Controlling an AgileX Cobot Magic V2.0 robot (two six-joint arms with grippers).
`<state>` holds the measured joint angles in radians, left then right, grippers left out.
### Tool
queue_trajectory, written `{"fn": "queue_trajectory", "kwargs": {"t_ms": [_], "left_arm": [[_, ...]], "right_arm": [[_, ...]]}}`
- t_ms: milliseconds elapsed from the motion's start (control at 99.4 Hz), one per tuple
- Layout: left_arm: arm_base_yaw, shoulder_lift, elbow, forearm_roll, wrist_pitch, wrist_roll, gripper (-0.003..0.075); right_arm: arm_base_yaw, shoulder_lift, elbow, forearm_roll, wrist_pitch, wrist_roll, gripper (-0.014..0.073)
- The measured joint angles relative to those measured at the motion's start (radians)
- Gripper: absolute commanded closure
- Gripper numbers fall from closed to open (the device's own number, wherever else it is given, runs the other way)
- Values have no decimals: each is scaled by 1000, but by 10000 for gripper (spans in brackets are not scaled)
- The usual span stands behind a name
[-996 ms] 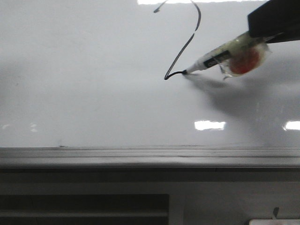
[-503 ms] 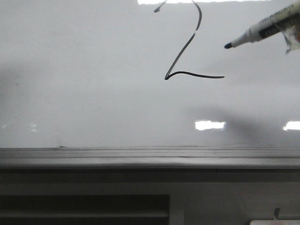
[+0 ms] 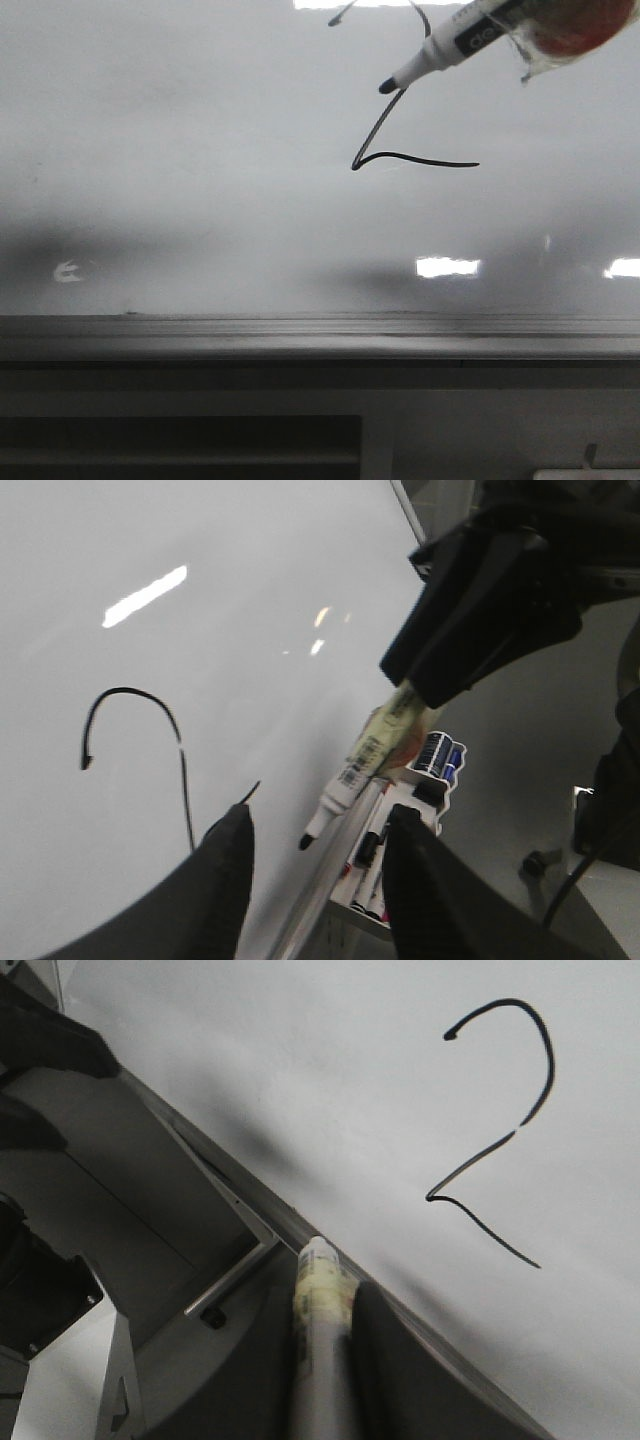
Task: Write number 2 on whiteboard
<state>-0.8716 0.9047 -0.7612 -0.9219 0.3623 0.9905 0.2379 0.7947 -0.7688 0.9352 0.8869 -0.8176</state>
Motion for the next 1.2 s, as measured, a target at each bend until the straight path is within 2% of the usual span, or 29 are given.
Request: {"fn": "queue_trajectory", "kwargs": {"t_ms": [201,372,855,956,1026,1147,1198], "left_arm": [[-70,122,-59,0,0,17,384],[-110,205,-97,6,-2,36,384],[-130,331,-152,12,-8,87,390],[-130,333,-152,12,-8,105,453],[-130,333,-154,12,-10,113,538],[-132,333,-154,12,-3,121,728],[-135,333,-154,25,5,138,741]], "right_arm": [[0,65,-67,11,95,-53,639],[0,78,-77,17,119,-83,639],[0,78,-79,19,155,-100,640],[0,78,-79,19,157,-100,640],[0,78,-79,21,157,-100,641],[0,78,-79,23,155,-100,638],[0,78,-79,23,159,-100,634]]}}
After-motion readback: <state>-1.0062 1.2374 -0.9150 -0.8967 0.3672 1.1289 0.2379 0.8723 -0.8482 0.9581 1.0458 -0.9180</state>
